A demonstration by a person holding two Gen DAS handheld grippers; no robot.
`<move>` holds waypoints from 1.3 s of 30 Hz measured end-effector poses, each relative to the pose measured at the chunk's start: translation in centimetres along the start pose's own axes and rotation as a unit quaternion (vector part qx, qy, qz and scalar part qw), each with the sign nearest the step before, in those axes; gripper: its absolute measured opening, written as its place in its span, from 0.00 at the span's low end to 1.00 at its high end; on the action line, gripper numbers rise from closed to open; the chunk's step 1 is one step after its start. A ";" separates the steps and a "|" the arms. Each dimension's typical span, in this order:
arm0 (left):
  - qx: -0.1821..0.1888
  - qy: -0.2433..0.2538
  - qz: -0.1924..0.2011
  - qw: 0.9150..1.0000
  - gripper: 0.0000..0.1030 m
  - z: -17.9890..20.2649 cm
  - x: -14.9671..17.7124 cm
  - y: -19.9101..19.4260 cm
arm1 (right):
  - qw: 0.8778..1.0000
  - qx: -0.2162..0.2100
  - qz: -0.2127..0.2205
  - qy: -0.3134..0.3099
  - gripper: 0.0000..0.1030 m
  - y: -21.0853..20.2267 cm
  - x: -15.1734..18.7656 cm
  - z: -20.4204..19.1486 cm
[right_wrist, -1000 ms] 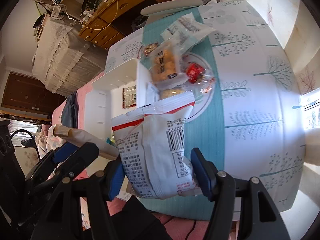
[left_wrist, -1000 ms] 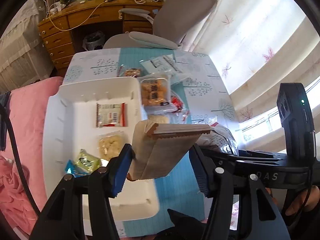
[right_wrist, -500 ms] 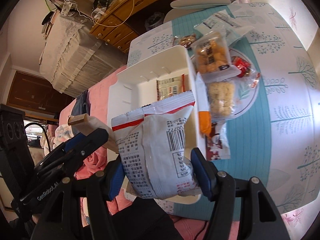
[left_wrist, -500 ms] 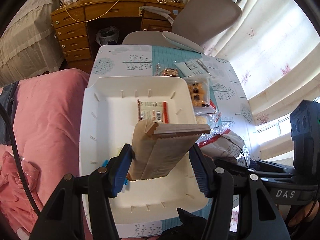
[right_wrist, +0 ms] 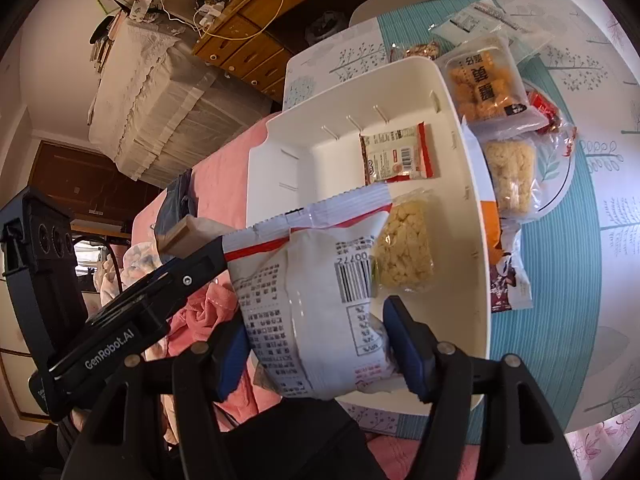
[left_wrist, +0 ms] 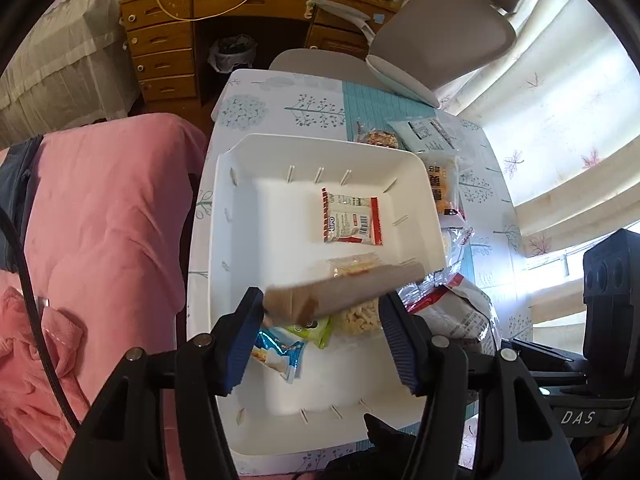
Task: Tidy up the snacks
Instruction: 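Carry the brown biscuit and white bag over the tray and open both grippers, then move both grippers back over the snacks on the plate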
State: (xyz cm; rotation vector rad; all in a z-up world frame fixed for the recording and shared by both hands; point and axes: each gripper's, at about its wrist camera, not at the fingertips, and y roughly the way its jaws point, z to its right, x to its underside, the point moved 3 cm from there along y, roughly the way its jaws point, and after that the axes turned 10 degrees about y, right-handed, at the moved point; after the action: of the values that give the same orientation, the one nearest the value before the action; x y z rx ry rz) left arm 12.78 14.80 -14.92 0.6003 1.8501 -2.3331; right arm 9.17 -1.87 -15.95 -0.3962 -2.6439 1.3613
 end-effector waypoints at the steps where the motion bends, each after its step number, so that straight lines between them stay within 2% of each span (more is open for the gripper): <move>1: -0.001 -0.005 -0.001 1.000 0.62 -0.3 0.1 0.1 | 1.000 -0.002 -0.003 0.003 0.63 0.2 0.0 0.0; 3: -0.001 -0.012 0.002 1.000 0.74 -0.6 0.1 0.1 | 1.000 -0.007 -0.007 0.012 0.67 0.4 0.0 0.2; 4: 0.002 -0.016 0.005 1.000 0.80 -0.8 0.1 0.0 | 1.000 -0.008 -0.007 0.016 0.73 0.5 0.0 0.3; 5: 0.002 -0.019 0.007 1.000 0.81 -0.8 0.1 -0.1 | 1.000 -0.009 -0.007 0.021 0.76 0.5 -0.1 0.5; 7: 0.001 -0.021 0.009 1.000 0.81 -0.9 0.1 -0.2 | 1.000 -0.008 -0.004 0.026 0.79 0.3 -0.1 0.8; 18: 0.005 -0.021 0.003 1.000 0.82 0.8 0.6 -0.2 | 0.999 -0.006 0.001 0.032 0.79 -1.2 0.1 2.2; 30: 0.009 -0.031 0.006 0.999 0.82 6.2 1.3 -0.1 | 1.000 0.010 -0.014 0.026 0.79 -4.1 -0.3 5.6; 39: 0.005 -0.060 0.007 0.998 0.82 11.6 1.7 1.0 | 0.999 0.033 -0.035 0.010 0.79 -7.1 -1.8 10.0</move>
State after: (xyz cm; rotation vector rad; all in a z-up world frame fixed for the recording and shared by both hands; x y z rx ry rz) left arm 8.82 3.78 -14.37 0.4616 1.7776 -2.3159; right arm 7.29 -14.16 -15.97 -0.3046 -2.5646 1.4113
